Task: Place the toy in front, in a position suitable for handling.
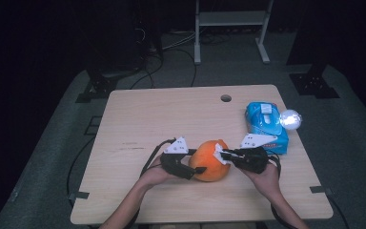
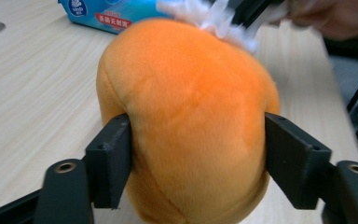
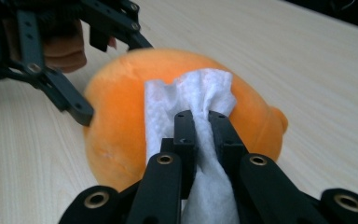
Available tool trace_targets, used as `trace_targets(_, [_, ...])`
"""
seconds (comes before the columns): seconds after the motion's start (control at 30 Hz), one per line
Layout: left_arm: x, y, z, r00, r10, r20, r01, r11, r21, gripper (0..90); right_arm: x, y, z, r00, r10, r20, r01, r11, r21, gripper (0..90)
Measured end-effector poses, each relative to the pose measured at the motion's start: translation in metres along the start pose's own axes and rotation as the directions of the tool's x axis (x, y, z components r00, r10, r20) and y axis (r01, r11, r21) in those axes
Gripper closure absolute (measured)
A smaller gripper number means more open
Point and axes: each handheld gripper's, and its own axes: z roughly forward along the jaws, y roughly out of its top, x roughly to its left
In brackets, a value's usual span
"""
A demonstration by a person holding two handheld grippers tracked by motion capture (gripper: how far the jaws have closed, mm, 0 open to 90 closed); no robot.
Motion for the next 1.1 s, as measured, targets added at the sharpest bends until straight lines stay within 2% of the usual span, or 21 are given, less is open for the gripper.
trace_targets(0.07, [-0.005, 0.002, 0.004, 0.9996, 0.029, -0.006, -0.029, 0.9995, -0.010, 31.6, 0.010, 0.007, -0.003, 0.9992, -0.031, -0.024, 0.030, 0.999, -0.031, 82.0])
trace_targets(0.1, [-0.008, 0.004, 0.006, 0.9985, 0.054, -0.009, -0.054, 0.9985, -0.004, 31.8, 0.016, 0.011, -0.002, 0.9976, -0.057, -0.039, 0.055, 0.997, -0.045, 81.9])
trace_targets(0.17, [-0.015, 0.008, 0.010, 0.9932, 0.115, -0.019, -0.115, 0.9933, 0.009, 31.9, 0.031, 0.019, 0.003, 0.9910, -0.125, -0.047, 0.123, 0.992, -0.038, 81.9])
trace_targets(0.23, [-0.018, 0.008, 0.011, 0.9901, 0.137, -0.028, -0.137, 0.9904, 0.022, 32.3, 0.041, 0.023, 0.010, 0.9856, -0.158, -0.060, 0.157, 0.987, -0.030, 81.9])
trace_targets(0.27, [-0.018, 0.007, 0.010, 0.9902, 0.136, -0.031, -0.136, 0.9905, 0.022, 32.6, 0.044, 0.024, 0.012, 0.9835, -0.174, -0.047, 0.174, 0.985, -0.020, 82.0])
trace_targets(0.3, [-0.017, 0.005, 0.010, 0.9918, 0.124, -0.031, -0.124, 0.9922, 0.013, 32.9, 0.043, 0.024, 0.013, 0.9827, -0.181, -0.040, 0.180, 0.984, -0.014, 82.0])
trace_targets(0.37, [-0.015, 0.003, 0.009, 0.9932, 0.114, -0.026, -0.113, 0.9935, 0.008, 33.1, 0.035, 0.023, 0.011, 0.9882, -0.150, -0.030, 0.150, 0.988, -0.023, 82.1])
trace_targets(0.43, [-0.015, 0.002, 0.008, 0.9930, 0.115, -0.023, -0.115, 0.9933, 0.010, 33.2, 0.025, 0.022, 0.005, 0.9909, -0.133, 0.022, 0.134, 0.991, -0.027, 82.0])
trace_targets(0.53, [-0.013, -0.001, 0.008, 0.9931, 0.116, -0.019, -0.116, 0.9932, 0.011, 33.2, 0.005, 0.015, -0.006, 0.9926, -0.080, 0.092, 0.081, 0.997, -0.014, 82.0])
trace_targets(0.6, [-0.012, -0.001, 0.007, 0.9954, 0.096, -0.008, -0.095, 0.9954, 0.005, 32.0, -0.007, 0.005, -0.010, 0.9957, -0.026, 0.089, 0.027, 1.000, -0.012, 82.0])
trace_targets(0.63, [-0.011, -0.001, 0.007, 0.9966, 0.082, 0.002, -0.082, 0.9966, 0.002, 27.7, -0.010, -0.001, -0.012, 0.9970, -0.007, 0.077, 0.008, 1.000, -0.016, 82.0])
trace_targets(0.67, [-0.008, 0.000, 0.007, 0.9989, 0.038, 0.028, -0.038, 0.9992, -0.010, 24.5, -0.010, -0.003, -0.013, 0.9973, 0.002, 0.073, 0.000, 1.000, -0.016, 82.0])
trace_targets(0.7, [-0.005, 0.000, 0.007, 0.9977, -0.028, 0.062, 0.030, 0.9993, -0.024, 18.9, -0.008, -0.005, -0.014, 0.9974, 0.001, 0.072, 0.001, 1.000, -0.018, 82.0])
trace_targets(0.73, [-0.001, 0.001, 0.007, 0.9932, -0.090, 0.074, 0.093, 0.9950, -0.036, 15.1, -0.006, -0.006, -0.014, 0.9973, -0.008, 0.072, 0.009, 1.000, -0.015, 82.0])
trace_targets(0.77, [0.002, 0.001, 0.006, 0.9890, -0.129, 0.073, 0.132, 0.9905, -0.038, 12.0, -0.003, -0.006, -0.015, 0.9973, -0.016, 0.072, 0.017, 1.000, -0.013, 82.0])
trace_targets(0.8, [0.002, 0.001, 0.007, 0.9873, -0.137, 0.081, 0.139, 0.9898, -0.030, 11.8, 0.000, -0.005, -0.015, 0.9971, -0.025, 0.071, 0.026, 1.000, -0.010, 82.0])
trace_targets(0.87, [-0.002, 0.001, 0.008, 0.9922, -0.098, 0.076, 0.101, 0.9946, -0.025, 17.7, 0.004, -0.004, -0.015, 0.9964, -0.040, 0.075, 0.041, 0.999, -0.008, 82.0])
trace_targets(0.93, [-0.006, 0.002, 0.009, 0.9951, -0.079, 0.060, 0.080, 0.9967, -0.013, 22.8, 0.013, -0.001, -0.015, 0.9949, -0.065, 0.078, 0.065, 0.998, -0.006, 82.0])
trace_targets(0.97, [-0.007, 0.003, 0.009, 0.9955, -0.078, 0.053, 0.079, 0.9968, -0.014, 24.5, 0.019, 0.002, -0.014, 0.9936, -0.089, 0.070, 0.090, 0.996, -0.011, 82.0])
trace_targets(1.03, [-0.008, 0.004, 0.010, 0.9974, -0.056, 0.045, 0.057, 0.9984, -0.008, 25.5, 0.036, 0.008, -0.007, 0.9914, -0.129, 0.024, 0.129, 0.991, -0.025, 82.0])
trace_targets(1.1, [-0.009, 0.004, 0.010, 0.9984, -0.042, 0.038, 0.042, 0.9991, -0.002, 26.5, 0.049, 0.012, 0.001, 0.9854, -0.170, 0.004, 0.170, 0.985, -0.012, 82.0])
